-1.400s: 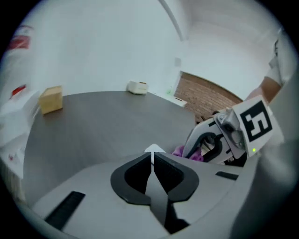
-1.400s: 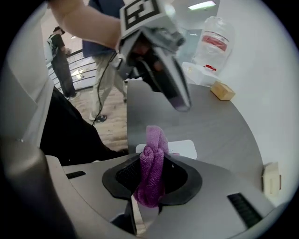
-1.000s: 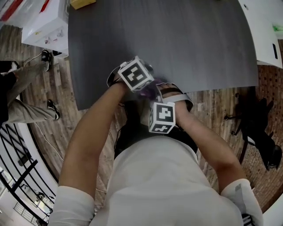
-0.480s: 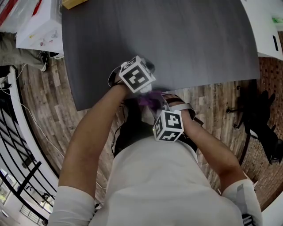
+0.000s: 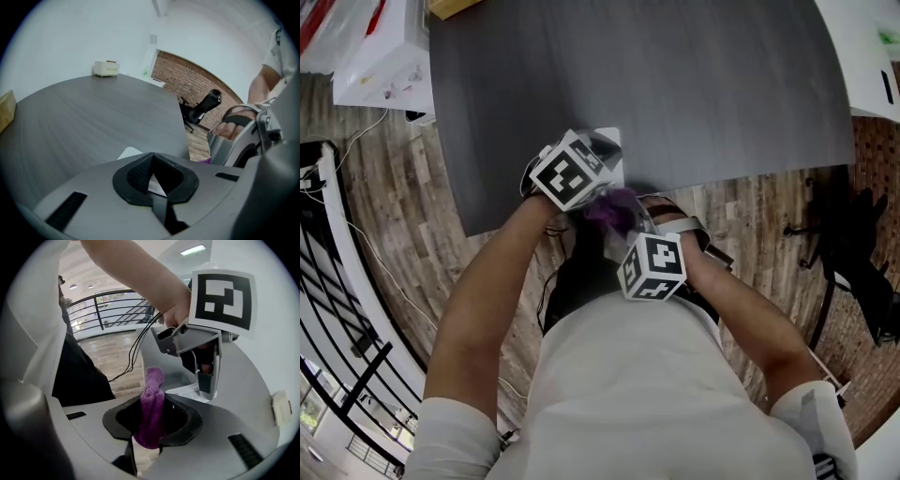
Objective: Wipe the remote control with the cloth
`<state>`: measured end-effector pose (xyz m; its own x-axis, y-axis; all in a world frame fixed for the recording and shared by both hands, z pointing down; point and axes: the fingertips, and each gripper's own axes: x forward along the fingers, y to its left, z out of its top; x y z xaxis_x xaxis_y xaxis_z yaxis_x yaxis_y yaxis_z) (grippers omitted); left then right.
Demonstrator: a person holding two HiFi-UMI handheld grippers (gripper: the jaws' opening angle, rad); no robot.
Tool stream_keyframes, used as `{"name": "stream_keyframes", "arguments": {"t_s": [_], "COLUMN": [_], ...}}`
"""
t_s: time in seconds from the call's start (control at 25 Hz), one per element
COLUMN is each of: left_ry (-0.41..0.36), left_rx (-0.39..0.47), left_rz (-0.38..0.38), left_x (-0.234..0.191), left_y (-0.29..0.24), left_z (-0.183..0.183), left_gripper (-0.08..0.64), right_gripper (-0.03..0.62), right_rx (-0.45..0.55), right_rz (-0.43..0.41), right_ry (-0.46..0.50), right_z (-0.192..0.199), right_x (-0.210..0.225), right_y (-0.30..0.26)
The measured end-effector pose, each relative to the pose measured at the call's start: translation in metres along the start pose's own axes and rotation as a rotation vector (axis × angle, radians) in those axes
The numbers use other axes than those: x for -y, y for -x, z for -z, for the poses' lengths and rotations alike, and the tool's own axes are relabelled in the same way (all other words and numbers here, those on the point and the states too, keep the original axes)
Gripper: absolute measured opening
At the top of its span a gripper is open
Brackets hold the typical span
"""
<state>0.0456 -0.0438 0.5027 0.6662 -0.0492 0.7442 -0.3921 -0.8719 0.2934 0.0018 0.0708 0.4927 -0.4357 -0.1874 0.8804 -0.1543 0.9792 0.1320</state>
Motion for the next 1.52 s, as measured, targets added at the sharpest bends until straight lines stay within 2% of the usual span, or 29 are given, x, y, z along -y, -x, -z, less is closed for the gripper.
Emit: {"name": "stream_keyframes", "arguments": {"t_s": [0.24, 0.52, 0.64, 0.72, 0.8, 0.84, 0.92, 0.96, 1.04, 1.12, 1.24, 1.36, 1.52], "left_ry": [-0.025, -0.003, 0.000, 0.014, 0.083, 0.154, 0.351, 0.448, 0.576, 0.606, 0.579, 0.554, 0.565], "left_rx": [0.018, 0.038, 0.045, 0.052, 0.100, 0.141, 0.219, 0.244, 0.251, 0.208, 0.125, 0.045, -0.031], "left_rz": [-0.003, 0.000, -0.009, -0.047, -0.108, -0.136, -0.177, -0.196, -0.239, -0.288, -0.376, -0.466, -0.567], "left_x": [0.000, 0.000, 0.000, -0.005, -0.012, -0.015, -0.019, -0.019, -0.012, -0.001, 0.006, 0.004, -0.001], "left_y": [0.001, 0.000, 0.000, 0.005, 0.018, 0.028, 0.045, 0.051, 0.052, 0.044, 0.027, 0.011, 0.000], "left_z": [0.001, 0.000, 0.000, 0.001, 0.000, 0.000, 0.006, 0.010, 0.018, 0.021, 0.019, 0.020, 0.024], "left_gripper": [0.003, 0.003, 0.003, 0.003, 0.005, 0.005, 0.009, 0.031, 0.164, 0.219, 0.254, 0.279, 0.293], "right_gripper": [0.103, 0.103, 0.103, 0.103, 0.103, 0.103, 0.103, 0.103, 0.103, 0.103, 0.103, 0.103, 0.103], "right_rx": [-0.009, -0.068, -0.106, -0.120, -0.112, -0.099, -0.064, -0.048, -0.025, -0.010, 0.007, 0.016, 0.036], "right_rz": [0.064, 0.167, 0.217, 0.246, 0.271, 0.279, 0.292, 0.298, 0.315, 0.338, 0.373, 0.368, 0.331], "right_ry": [-0.053, -0.125, -0.191, -0.251, -0.331, -0.387, -0.529, -0.602, -0.708, -0.760, -0.787, -0.778, -0.749], "right_z": [0.008, 0.042, 0.061, 0.070, 0.075, 0.078, 0.085, 0.089, 0.098, 0.107, 0.117, 0.123, 0.127], "right_x": [0.011, 0.033, 0.045, 0.053, 0.063, 0.067, 0.077, 0.081, 0.088, 0.096, 0.112, 0.121, 0.124], "right_y": [0.001, 0.013, 0.020, 0.024, 0.028, 0.030, 0.035, 0.036, 0.042, 0.049, 0.058, 0.062, 0.060]}}
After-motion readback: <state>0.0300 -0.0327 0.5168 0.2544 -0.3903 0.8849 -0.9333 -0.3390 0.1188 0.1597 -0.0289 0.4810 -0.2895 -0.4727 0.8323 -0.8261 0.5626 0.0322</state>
